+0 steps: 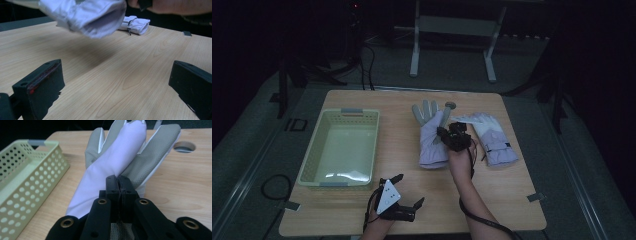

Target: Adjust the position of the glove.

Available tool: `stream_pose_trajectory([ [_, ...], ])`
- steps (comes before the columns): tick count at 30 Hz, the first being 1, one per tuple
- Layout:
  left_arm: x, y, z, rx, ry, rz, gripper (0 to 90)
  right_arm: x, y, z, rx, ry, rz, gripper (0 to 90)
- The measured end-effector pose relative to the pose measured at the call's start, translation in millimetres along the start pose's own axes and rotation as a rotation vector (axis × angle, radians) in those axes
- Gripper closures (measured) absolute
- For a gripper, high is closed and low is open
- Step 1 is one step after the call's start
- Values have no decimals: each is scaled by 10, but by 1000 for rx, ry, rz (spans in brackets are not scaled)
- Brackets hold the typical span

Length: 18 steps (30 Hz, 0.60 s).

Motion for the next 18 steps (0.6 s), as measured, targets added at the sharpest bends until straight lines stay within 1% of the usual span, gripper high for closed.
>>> stream_pose_trajectory([
  [2,0,-1,1,0,0,0,0,-47,63,30,4,12,10,876],
  [4,0,3,-2,-6,-8,-5,0,-101,117,48,-4,28,18,876],
  [6,0,2,-3,-6,-4,-4,0,-160,170,57,-23,24,30,876],
  [8,0,3,-2,-7,-5,-4,0,-207,210,15,-15,44,46,876],
  [10,0,5,-3,-9,-10,-4,0,-249,228,-23,-21,56,54,876],
  [14,1,5,1,-8,-7,1,0,-335,274,-100,-38,61,74,876],
  [16,3,8,4,-9,-7,5,0,-385,320,-137,-40,69,87,875],
  [18,3,8,5,-7,-9,6,0,-449,393,-166,-49,69,111,873],
])
Point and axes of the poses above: each handheld gripper's, and its own axes: y roughly forward along the jaws, x roughly out of its top, z roughly to its left, the point moved 1 cm from there along y, roughly forward along the jaws, and after that the axes turned 7 degrees about z, right-handed, at the moved point
